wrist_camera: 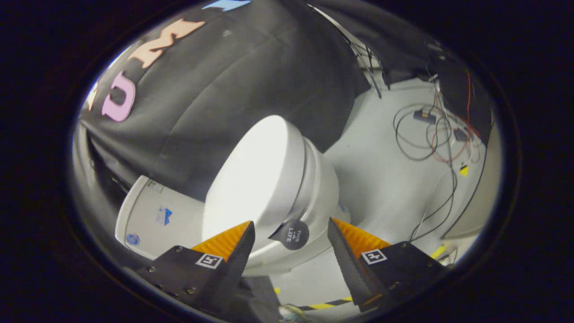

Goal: Open the toilet lid.

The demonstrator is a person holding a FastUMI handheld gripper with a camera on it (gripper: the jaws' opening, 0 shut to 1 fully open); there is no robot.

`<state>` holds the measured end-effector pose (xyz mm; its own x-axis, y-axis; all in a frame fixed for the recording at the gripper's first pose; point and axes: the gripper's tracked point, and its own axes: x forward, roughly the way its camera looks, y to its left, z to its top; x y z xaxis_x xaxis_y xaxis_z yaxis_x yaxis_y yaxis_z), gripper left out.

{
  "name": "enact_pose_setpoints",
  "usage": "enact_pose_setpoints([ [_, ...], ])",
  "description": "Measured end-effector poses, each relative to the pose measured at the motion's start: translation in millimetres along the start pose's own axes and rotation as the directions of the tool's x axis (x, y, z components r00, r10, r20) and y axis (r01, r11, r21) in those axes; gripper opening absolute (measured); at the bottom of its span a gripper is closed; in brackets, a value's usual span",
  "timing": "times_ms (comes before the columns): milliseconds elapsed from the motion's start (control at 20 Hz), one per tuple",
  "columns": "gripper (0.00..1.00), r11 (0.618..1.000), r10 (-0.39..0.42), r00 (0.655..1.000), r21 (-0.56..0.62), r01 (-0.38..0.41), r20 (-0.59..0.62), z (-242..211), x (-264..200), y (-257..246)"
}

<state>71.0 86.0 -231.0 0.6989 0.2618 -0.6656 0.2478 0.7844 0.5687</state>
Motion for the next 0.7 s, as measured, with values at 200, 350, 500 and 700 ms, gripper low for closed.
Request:
enact_pose_setpoints([
  [200,0.84,0.991,0.024,0.998,0.132,-0.016,-0.057,-12,12,-1],
  [350,0.67,0.978,0.065,0.996,0.201,-0.053,-0.056,-12,17,8],
  [500,0.58,0.992,0.056,0.997,0.115,-0.050,-0.053,-12,17,9],
  [700,0.58,0.994,0.017,0.999,0.106,-0.013,-0.038,-6,0,-1],
])
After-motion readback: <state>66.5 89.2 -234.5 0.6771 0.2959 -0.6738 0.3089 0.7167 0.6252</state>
